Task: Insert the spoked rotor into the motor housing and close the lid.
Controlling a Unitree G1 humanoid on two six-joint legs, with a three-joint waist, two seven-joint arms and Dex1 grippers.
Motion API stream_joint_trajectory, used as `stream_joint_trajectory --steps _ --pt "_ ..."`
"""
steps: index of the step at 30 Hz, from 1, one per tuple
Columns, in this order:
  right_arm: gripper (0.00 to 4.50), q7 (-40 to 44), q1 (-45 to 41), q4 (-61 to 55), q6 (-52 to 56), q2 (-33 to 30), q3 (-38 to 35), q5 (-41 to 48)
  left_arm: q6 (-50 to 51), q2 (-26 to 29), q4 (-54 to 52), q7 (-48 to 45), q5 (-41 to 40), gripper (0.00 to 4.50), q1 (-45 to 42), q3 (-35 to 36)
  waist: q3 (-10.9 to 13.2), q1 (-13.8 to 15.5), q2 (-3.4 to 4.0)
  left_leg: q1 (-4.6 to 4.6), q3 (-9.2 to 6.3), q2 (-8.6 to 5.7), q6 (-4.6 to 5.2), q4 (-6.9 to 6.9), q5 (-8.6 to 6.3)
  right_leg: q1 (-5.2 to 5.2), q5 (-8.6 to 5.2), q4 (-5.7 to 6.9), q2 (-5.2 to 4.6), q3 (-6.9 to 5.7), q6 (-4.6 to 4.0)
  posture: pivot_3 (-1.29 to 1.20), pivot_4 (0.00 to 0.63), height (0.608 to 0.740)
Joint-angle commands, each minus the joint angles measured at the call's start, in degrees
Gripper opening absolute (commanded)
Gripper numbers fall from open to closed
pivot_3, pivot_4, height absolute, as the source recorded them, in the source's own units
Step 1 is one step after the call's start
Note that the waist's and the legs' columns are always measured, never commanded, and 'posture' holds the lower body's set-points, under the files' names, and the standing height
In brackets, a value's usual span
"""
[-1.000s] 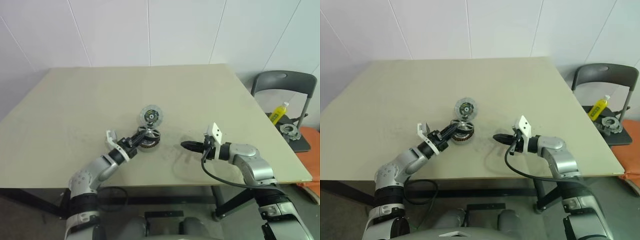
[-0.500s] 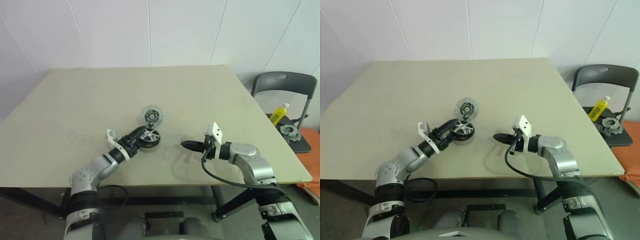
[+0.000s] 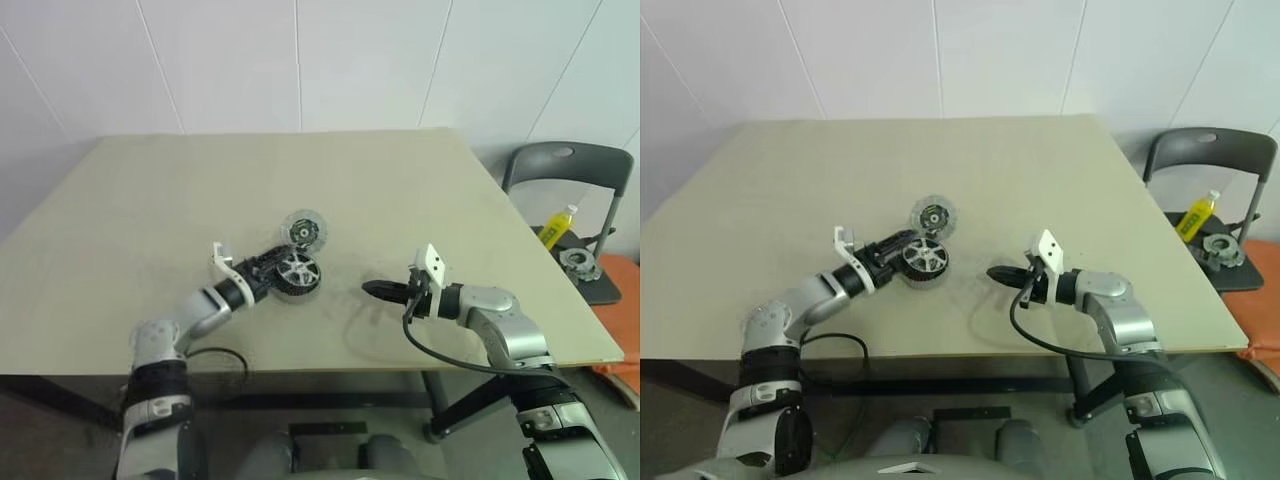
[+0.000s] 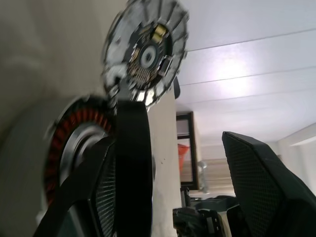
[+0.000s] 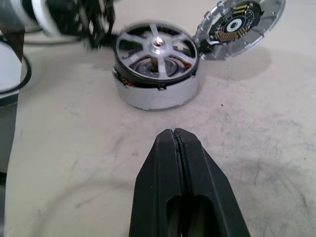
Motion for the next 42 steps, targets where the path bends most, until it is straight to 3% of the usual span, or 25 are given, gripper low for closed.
stream_joint_trajectory --steps 1,7,11,18,25,30,36,42 --pt "0.00 -0.2 -1.3 -0.6 -0.9 0.3 -1.0 0.3 3.1 6.0 -1.0 -1.5 2.3 3.32 -9.6 -1.2 0.0 0.0 -0.05 0.00 0.00 -0.01 0.01 -0.02 0.00 0.00 0.01 0.01 0.00 0.00 0.02 0.00 0.000 0.740" --pt "0.00 -0.7 -1.7 0.4 -1.6 0.8 -1.0 -0.2 4.9 17.7 1.0 -14.8 15.9 3.32 -16.0 -9.7 0.0 -0.5 0.03 0.11 0.15 -0.11 0.07 -0.17 0.04 0.03 0.03 -0.03 0.01 0.10 0.07 0.00 0.000 0.740" --pt "0.00 -1.2 -1.7 0.7 -2.0 1.3 -0.9 -0.3 5.0 20.3 5.1 -24.7 20.7 3.32 -17.1 -11.9 0.1 -0.3 0.04 0.13 0.11 -0.05 0.08 -0.19 0.06 -0.01 0.02 0.05 0.10 0.09 0.05 0.00 0.000 0.740" --pt "0.00 -1.5 -0.8 0.2 -2.0 1.6 -1.0 -0.4 3.5 17.0 10.5 -31.6 24.4 3.32 -17.5 -9.8 0.1 -0.1 -0.01 0.09 0.05 0.02 0.01 -0.17 0.02 -0.01 0.03 0.03 0.05 0.07 0.06 0.00 0.000 0.740" --pt "0.00 -1.9 -0.7 -0.4 -1.5 2.1 -0.7 -0.3 -17.1 12.7 6.7 -37.0 43.4 3.32 -11.0 -20.0 0.1 -0.2 0.00 0.12 0.13 0.03 0.08 -0.19 0.06 -0.01 0.05 0.03 0.03 0.12 0.08 0.00 0.000 0.740" --pt "0.00 -2.3 -0.5 -1.3 -1.0 2.7 -0.6 -0.1 -25.2 9.6 7.8 -39.2 51.6 3.32 -8.2 -23.9 0.1 -0.1 -0.03 0.09 0.11 0.02 0.09 -0.15 0.06 0.00 0.05 0.02 0.03 0.11 0.08 0.00 0.000 0.740" --pt "0.00 -2.6 0.0 -1.8 -0.7 2.8 -0.6 -0.1 -24.1 6.5 7.9 -40.6 53.0 3.32 -7.4 -22.8 0.1 -0.1 -0.02 0.09 0.09 0.02 0.10 -0.12 0.06 0.03 0.07 0.02 0.02 0.09 0.13 0.00 0.000 0.740" --pt "0.00 -2.4 -0.6 -0.9 -0.7 2.7 -0.5 -0.4 -16.7 7.7 9.0 -43.0 52.7 3.32 -7.6 -22.4 0.1 -0.2 -0.02 0.14 0.09 0.02 0.12 -0.10 0.08 0.07 0.18 0.04 0.04 0.09 0.32 0.00 0.000 0.740"
